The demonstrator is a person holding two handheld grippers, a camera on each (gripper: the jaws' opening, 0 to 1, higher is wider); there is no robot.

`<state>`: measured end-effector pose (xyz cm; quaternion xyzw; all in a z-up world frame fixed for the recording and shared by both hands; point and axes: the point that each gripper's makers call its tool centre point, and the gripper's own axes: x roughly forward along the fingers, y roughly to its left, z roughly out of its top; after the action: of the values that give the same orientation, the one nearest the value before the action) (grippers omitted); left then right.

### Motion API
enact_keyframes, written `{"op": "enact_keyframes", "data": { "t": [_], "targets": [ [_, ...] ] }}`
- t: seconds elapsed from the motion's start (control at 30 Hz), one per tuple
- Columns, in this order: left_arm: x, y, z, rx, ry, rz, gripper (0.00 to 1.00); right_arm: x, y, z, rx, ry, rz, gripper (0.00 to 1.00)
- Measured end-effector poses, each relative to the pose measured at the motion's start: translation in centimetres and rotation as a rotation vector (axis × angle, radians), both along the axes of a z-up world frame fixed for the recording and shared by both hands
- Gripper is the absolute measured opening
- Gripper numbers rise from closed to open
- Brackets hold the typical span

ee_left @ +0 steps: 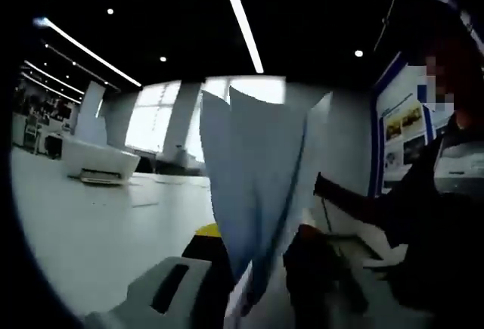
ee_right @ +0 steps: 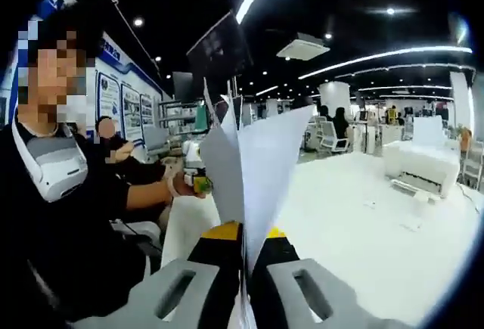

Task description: Organize the stack of printing papers by aligning and flattening the scattered papers on the table

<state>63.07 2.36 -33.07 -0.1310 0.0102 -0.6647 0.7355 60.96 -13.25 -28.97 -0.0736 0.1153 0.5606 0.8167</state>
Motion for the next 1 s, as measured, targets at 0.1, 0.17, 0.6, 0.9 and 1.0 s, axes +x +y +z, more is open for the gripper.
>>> {"op": "enact_keyframes", "data": {
  "t": [0.1, 0.17, 0.6, 0.9, 1.0],
  "targets": [
    [-0.1, 0.4, 0.5, 0.003, -0.036, -0.001, 0.34, -0.3, -0.5, 1.9, -0.11, 0.004, 0.009, 0.0],
    [-0.1, 0.5, 0.9, 0.008, -0.051, 0.007, 0.35, -0.4, -0.6, 3.0, -0.178, -0.012, 0.01, 0.0],
    [-0.3, -0.6, 4.2, 0.066, -0.178, -0.011, 0.44, -1.3, 0.4, 7.2, -0.606, -0.04, 0.078, 0.0],
    [-1.0, -3.2, 3.9, 0.135, -0.22, -0.059, 0.42, -0.6, 2.5, 7.2, -0.781, -0.028, 0.126, 0.0],
    [-0.9, -3.3, 4.0, 0.135, -0.216, -0.06, 0.42, -0.3, 1.9, 6.8, -0.844, -0.01, 0.137, 0.0]
  ]
}}
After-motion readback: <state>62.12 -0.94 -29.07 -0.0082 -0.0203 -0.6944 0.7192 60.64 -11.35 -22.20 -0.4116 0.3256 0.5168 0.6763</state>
